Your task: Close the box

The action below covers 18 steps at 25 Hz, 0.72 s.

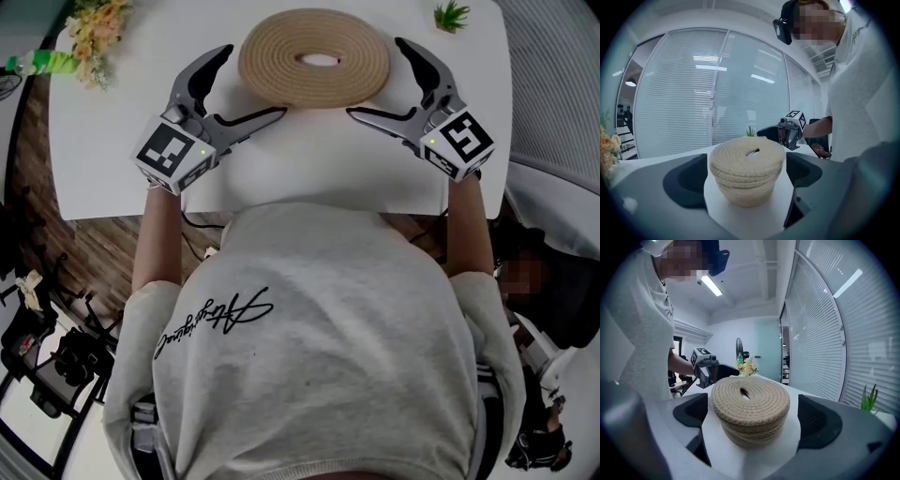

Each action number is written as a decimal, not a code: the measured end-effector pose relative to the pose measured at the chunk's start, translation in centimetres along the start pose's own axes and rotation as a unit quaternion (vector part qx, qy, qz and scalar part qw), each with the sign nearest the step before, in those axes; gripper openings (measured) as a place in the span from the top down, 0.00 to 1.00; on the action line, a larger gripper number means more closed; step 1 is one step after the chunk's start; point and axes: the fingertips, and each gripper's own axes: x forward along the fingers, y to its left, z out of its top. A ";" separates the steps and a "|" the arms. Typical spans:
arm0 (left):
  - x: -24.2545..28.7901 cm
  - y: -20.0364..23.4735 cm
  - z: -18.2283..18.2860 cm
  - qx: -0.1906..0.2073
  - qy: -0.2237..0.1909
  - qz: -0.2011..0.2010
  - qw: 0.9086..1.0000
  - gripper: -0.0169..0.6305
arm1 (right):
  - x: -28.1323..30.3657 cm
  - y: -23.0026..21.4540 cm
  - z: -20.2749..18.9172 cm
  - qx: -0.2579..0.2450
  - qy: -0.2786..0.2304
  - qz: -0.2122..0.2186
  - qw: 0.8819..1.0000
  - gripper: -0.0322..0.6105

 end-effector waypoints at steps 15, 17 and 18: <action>-1.4 -4.3 4.1 -0.031 -0.085 0.021 0.996 0.20 | -3.1 2.9 5.4 0.016 -0.097 0.004 0.995 0.15; -1.3 -4.7 4.7 -0.026 -0.091 0.034 0.995 0.20 | -3.6 3.3 6.2 0.009 -0.105 0.009 0.994 0.16; -1.2 -4.8 4.9 -0.024 -0.092 0.041 0.995 0.20 | -3.8 3.5 6.4 0.006 -0.107 0.011 0.994 0.17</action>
